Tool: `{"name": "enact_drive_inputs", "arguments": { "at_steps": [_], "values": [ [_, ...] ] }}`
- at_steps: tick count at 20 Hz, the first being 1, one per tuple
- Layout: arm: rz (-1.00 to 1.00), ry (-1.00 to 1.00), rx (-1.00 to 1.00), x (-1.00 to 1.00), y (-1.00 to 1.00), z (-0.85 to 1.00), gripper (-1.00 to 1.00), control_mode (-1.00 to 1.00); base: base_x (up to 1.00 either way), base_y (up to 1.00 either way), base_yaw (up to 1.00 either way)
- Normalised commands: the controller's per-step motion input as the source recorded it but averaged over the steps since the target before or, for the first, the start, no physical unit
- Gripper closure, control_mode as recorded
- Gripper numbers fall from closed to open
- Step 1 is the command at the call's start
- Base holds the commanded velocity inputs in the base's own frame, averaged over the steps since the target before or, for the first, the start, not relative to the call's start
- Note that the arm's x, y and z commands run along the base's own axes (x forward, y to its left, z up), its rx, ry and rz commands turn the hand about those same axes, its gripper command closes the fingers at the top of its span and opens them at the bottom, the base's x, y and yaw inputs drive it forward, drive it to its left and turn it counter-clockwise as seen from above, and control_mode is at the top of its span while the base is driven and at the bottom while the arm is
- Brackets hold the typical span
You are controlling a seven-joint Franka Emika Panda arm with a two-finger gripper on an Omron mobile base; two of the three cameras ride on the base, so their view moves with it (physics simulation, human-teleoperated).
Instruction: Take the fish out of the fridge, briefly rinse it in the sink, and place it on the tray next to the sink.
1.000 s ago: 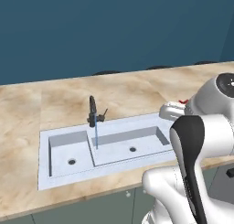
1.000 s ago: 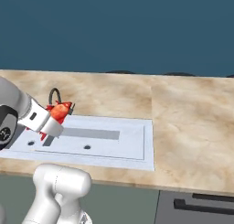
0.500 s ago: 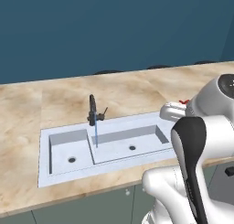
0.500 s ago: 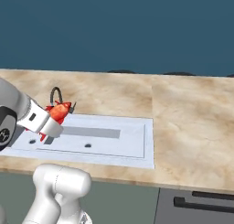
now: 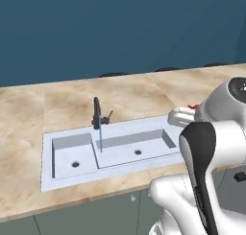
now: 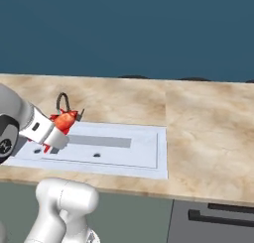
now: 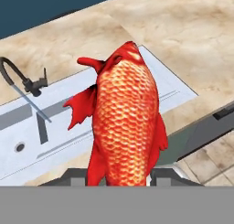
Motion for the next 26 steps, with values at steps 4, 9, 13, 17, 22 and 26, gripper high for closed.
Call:
{"name": "enact_drive_inputs", "arguments": {
  "at_steps": [4,9,13,17,22,26],
  "values": [
    [0.00,0.00,0.00,0.00,0.00,0.00,1.00,1.00,-0.44,0.00,0.02],
    [0.01,0.00,0.01,0.00,-0.09,0.00,1.00,-1.00,0.00,-0.13,0.05],
    [0.17,0.01,0.04,0.33,-0.42,0.00,1.00,-1.00,0.00,0.00,0.00],
    [0.46,0.10,0.04,0.48,-0.38,0.00,1.00,-1.00,0.00,0.00,0.00],
    [0.59,0.20,0.00,0.45,-0.04,-0.19,1.00,-1.00,0.00,0.00,0.00],
    [0.55,0.25,0.00,0.62,0.24,-0.43,1.00,-1.00,0.00,0.00,0.00]
  ]
}}
